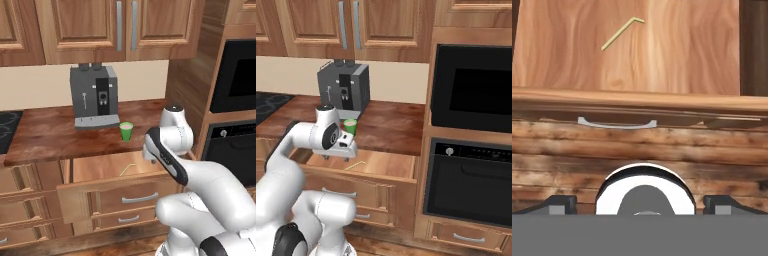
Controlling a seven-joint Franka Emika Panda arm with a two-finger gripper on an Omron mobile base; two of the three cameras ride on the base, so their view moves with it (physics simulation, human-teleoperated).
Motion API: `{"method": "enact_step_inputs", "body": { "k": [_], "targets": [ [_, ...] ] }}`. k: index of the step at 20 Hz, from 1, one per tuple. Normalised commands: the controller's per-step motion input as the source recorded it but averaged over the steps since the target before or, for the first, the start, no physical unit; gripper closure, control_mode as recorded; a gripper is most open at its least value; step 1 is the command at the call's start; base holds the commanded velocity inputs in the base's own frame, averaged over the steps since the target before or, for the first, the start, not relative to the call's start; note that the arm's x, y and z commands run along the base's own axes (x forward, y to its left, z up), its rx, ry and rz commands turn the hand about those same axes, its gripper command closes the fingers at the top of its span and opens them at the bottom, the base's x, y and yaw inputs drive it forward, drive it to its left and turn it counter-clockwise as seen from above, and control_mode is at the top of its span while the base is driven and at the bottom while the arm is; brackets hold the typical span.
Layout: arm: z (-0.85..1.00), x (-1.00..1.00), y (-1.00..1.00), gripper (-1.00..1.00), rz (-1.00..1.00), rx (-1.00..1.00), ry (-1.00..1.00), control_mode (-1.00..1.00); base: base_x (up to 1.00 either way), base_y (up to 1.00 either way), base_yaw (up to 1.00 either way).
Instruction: Pick up the straw from the left drawer and put it inside the smoothie cup.
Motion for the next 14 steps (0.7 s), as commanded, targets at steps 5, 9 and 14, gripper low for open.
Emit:
{"method": "enact_step_inputs", "body": {
  "k": [5, 9, 14],
  "targets": [
    [-0.29, 0.27, 0.0, -1.0, 0.0, 0.0, 0.06, -1.0, 0.0, 0.0, 0.0],
    [-0.32, 0.3, 0.06, -1.0, 0.0, 0.0, 0.03, -1.0, 0.0, 0.0, 0.0],
    [-0.26, 0.33, 0.11, -1.0, 0.0, 0.0, 0.02, -1.0, 0.0, 0.0, 0.0]
  ]
}}
